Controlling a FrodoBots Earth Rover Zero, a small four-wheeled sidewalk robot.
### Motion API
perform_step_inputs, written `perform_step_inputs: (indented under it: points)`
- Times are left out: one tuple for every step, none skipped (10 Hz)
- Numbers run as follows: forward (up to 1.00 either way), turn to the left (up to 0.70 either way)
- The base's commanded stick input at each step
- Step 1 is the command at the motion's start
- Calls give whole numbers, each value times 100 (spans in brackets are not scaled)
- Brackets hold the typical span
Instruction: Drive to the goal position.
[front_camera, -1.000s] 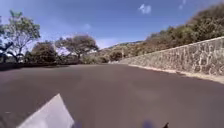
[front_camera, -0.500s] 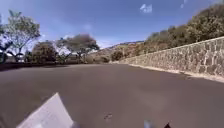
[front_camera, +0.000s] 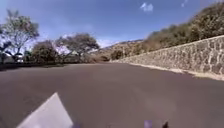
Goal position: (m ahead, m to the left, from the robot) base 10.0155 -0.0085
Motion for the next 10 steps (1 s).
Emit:
perform_step_inputs:
  points:
    - [50, 0]
    - [50, 0]
    - [50, 0]
    - [50, 0]
    - [50, 0]
    - [50, 0]
    - [50, 0]
    - [50, 0]
    - [50, 0]
    - [50, 0]
